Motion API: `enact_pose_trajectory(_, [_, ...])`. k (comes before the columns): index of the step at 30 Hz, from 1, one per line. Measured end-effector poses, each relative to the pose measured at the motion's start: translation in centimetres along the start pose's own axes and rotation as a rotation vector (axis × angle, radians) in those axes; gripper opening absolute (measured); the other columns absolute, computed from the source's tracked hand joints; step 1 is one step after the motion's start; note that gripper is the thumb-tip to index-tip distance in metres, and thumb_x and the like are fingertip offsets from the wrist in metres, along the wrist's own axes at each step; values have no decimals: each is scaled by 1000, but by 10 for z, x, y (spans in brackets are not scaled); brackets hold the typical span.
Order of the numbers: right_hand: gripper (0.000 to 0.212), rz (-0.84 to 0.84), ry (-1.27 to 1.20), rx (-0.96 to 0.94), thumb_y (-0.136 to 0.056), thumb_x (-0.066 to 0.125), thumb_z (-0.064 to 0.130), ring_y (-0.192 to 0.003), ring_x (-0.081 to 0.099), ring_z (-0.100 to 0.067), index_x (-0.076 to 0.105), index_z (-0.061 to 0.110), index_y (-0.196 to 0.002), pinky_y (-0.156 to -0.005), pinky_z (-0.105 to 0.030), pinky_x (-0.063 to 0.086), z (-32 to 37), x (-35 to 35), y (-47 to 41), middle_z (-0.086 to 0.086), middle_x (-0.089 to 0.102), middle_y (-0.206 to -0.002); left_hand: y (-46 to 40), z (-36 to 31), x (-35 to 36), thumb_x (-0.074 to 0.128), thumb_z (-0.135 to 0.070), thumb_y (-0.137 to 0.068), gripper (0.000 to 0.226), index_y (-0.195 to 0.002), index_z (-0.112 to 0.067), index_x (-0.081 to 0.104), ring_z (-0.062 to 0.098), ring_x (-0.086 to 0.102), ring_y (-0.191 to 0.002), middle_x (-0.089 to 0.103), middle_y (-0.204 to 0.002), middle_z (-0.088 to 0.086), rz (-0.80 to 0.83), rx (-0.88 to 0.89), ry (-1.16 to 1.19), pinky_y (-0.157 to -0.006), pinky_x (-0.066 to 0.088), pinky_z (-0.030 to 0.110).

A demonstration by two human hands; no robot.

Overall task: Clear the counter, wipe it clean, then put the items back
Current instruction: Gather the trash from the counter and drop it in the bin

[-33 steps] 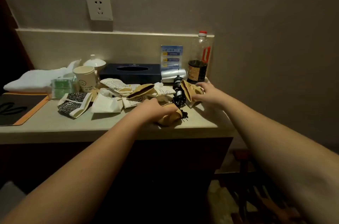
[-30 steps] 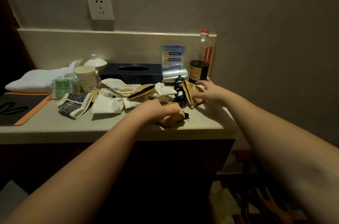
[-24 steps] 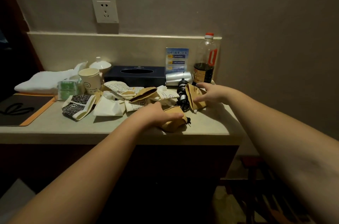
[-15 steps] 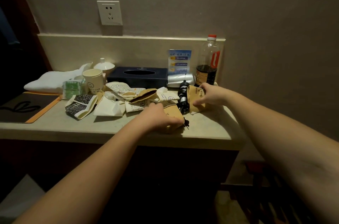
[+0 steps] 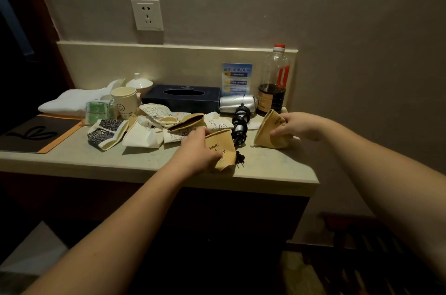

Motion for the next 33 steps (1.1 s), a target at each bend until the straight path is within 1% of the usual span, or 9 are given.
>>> enact_pose_trajectory(2, [32,18,-6,8,-87,67,32,-111,55,-23,55,28,-116,-100,-39,45,-4,-4,3,0,59,-118,3,-1,-2,72,-20,-83,65,-140,-17,41,20,58,-112,57,-129,4,-1,1,41,-84,55,31])
enact_pose_trajectory(5, [30,41,-23,18,-89,65,29,-113,54,-24,56,26,-117,-102,-39,42,-6,-7,6,-1,59,-120,5,2,-6,70,-20,-86,51,-132,-18,50,18,63,-102,64,-118,3,-14,0,101,-87,56,39])
enact_pose_trajectory(11, [31,79,-64,6,-90,63,23,-106,55,-20,52,24,-119,-86,-29,46,-7,-3,8,-2,57,-119,7,11,-14,67,-21,-88,16,-100,-27,58,15,64,-94,66,-102,-2,2,9,259,-87,56,41])
enact_pose_trajectory(15, [41,49,-94,23,-86,68,22,-109,57,-25,50,22,-122,-96,-38,48,-6,-4,1,-5,58,-119,9,15,-16,65,-19,-90,13,-97,-27,59,17,64,-97,66,-103,-1,50,-2,340,-90,55,42])
enact_pose_trajectory(17, [42,26,-124,31,-85,69,23,-109,56,-24,50,20,-122,-99,-39,46,-3,-6,-3,-5,57,-120,9,18,-17,64,-18,-90,13,-98,-26,60,19,64,-99,67,-104,-1,66,-15,397,-91,55,44])
enact_pose_trajectory(21, [43,4,-111,73,-85,69,26,-108,57,-23,50,21,-123,-97,-36,46,10,-3,-16,-4,58,-118,5,21,-18,64,-18,-90,10,-98,-24,61,19,65,-98,68,-103,-1,87,-35,470,-91,55,45])
enact_pose_trajectory(27, [55,17,-64,239,-79,75,35,-103,59,-23,52,16,-126,-98,-38,47,18,3,-35,-5,60,-113,2,25,-21,66,-17,-89,12,-100,-21,63,19,67,-97,70,-102,0,128,-37,529,-90,55,45])
enact_pose_trajectory(31, [55,-17,-95,333,-78,76,32,-98,63,-26,53,9,-122,-93,-39,52,17,7,-40,-10,62,-109,2,35,-23,66,-18,-89,14,-102,-20,63,21,67,-100,70,-105,2,171,-45,532,-91,54,48])
enact_pose_trajectory(33, [56,-25,-118,362,-78,76,29,-99,63,-28,51,7,-123,-95,-41,51,16,10,-40,-12,62,-110,1,39,-23,65,-18,-89,13,-102,-20,63,22,67,-98,70,-104,2,178,-45,537,-89,55,48])
Point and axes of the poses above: each hand's wrist, its own y-axis away from the middle knuckle, its own x-axis out of the palm, z = x × y, the point moved 3 cm from there along -y, towards the middle knuckle
